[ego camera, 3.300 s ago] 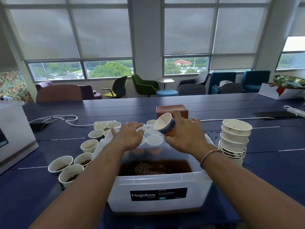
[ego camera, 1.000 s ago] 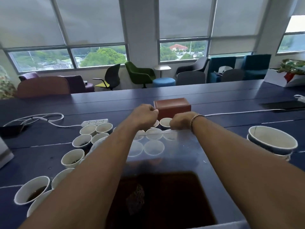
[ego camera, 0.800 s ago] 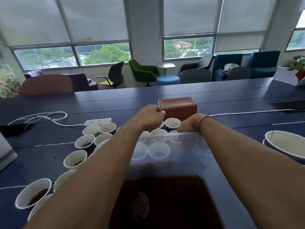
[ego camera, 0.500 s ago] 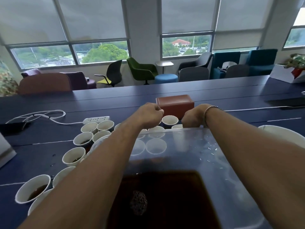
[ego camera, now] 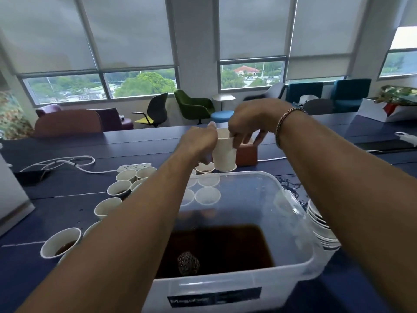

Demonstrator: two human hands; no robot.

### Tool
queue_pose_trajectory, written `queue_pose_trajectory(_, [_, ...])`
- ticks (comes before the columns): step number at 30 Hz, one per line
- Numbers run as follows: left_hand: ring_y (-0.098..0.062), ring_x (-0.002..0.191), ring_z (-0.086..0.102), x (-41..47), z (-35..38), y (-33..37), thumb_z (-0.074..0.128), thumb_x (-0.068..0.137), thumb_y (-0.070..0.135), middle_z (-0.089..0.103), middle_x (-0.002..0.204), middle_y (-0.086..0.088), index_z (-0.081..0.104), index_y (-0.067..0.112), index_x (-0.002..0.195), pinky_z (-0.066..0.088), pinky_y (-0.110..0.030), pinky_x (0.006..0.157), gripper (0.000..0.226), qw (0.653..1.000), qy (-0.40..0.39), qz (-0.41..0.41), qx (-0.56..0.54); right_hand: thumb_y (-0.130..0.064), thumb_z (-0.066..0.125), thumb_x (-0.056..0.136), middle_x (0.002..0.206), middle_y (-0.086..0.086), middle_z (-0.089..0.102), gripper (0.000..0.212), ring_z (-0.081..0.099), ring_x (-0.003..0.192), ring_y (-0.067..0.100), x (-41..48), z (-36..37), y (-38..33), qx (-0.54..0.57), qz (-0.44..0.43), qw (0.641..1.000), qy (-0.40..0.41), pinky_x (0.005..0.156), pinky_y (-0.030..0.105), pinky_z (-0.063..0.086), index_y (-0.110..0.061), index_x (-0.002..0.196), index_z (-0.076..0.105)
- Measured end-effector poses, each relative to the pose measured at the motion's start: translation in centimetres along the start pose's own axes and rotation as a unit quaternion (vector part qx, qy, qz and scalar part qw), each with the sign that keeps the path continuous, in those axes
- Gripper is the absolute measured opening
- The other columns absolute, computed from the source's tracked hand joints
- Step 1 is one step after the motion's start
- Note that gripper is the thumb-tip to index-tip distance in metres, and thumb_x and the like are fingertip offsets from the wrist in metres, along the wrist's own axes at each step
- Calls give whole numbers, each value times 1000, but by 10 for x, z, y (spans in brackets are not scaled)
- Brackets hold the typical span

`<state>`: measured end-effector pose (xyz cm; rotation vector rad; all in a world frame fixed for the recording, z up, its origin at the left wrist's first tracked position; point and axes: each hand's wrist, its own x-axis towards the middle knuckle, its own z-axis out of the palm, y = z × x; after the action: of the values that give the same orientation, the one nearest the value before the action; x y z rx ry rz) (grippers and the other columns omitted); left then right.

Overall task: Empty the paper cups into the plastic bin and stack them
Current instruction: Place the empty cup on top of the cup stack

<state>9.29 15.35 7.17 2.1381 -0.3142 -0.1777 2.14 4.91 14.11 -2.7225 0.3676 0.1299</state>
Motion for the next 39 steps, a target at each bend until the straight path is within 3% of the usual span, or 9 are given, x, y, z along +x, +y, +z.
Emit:
queue_pose_trajectory(5, [-29, 77, 73, -20, -19, 8, 50, 97, 23, 67, 113, -13, 56, 9, 124, 58, -31, 63, 31, 1000, 9, 6, -20, -10, 53, 95, 82, 6, 72, 20, 70, 87, 21, -25, 0, -13, 32, -37, 998, 44, 66, 35, 61, -4, 84, 68])
queue_pose_trajectory(9, [-27, 69, 74, -33, -31, 8, 52, 98, 25, 69, 111, -12, 62, 8, 115, 60, -29, 59, 26, 999, 7, 38, -8, -25, 64, 91, 84, 5, 63, 29, 64, 69, 16, -37, 18, -4, 132, -69, 978, 146, 47, 21, 49, -8, 113, 59])
queue_pose_trajectory(12, [-28, 77, 74, -43, -39, 4, 53, 98, 26, 68, 108, -10, 63, 10, 116, 59, -29, 62, 26, 999, 10, 40, 5, -41, 77, 78, 108, 3, 58, 62, 60, 82, 16, -43, 38, 8, 241, -58, 962, 117, 58, 26, 49, -18, 127, 46])
queue_pose_trajectory(16, [-26, 75, 74, -57, -47, -2, 50, 98, 21, 69, 102, -9, 63, 12, 113, 59, -31, 67, 22, 1000, -12, 23, -14, -34, 82, 73, 123, 2, 54, 74, 55, 104, 20, -43, 76, 19, 301, -46, 951, 49, 81, 39, 54, -22, 133, 41])
queue_pose_trajectory(21, [-28, 83, 74, -74, -42, -9, 46, 98, 18, 70, 99, -9, 59, 17, 87, 60, -40, 82, 18, 997, -41, 48, -41, -16, 80, 76, 110, -4, 58, 50, 56, 98, 14, -43, 103, 28, 403, -99, 909, 41, 85, 42, 55, -33, 111, 49])
queue_pose_trajectory(25, [-23, 79, 73, -76, -33, -18, 42, 100, 14, 67, 98, -6, 61, 9, 105, 60, -29, 61, 20, 996, -55, 76, 5, -5, 78, 76, 98, -11, 55, 45, 56, 92, 16, -44, 109, 34, 439, -123, 887, 74, 81, 38, 57, -34, 93, 49])
queue_pose_trajectory(30, [-24, 87, 71, -73, -19, -28, 31, 106, 38, 70, 104, -7, 61, 14, 110, 55, -35, 73, 39, 996, -47, 69, -10, -10, 82, 71, 102, -6, 62, 49, 58, 96, 16, -37, 118, 44, 446, -109, 883, 102, 78, 33, 55, -33, 105, 54])
queue_pose_trajectory(36, [-24, 95, 60, -54, -20, -74, 34, 104, 39, 68, 109, -7, 62, 19, 96, 51, -41, 90, 35, 976, 67, 103, 180, -13, 82, 72, 106, -9, 58, 61, 55, 98, 14, -35, 126, 54, 406, -109, 901, 107, 71, 24, 49, -31, 120, 49])
queue_pose_trajectory(39, [-27, 116, 57, -53, -23, -92, 37, 102, 34, 64, 129, -2, 65, 25, 121, 44, -48, 103, 35, 966, 35, 86, 240, -15, 84, 69, 107, -8, 60, 63, 55, 97, 13, -34, 131, 56, 373, -97, 917, 108, 70, 24, 48, -29, 122, 52])
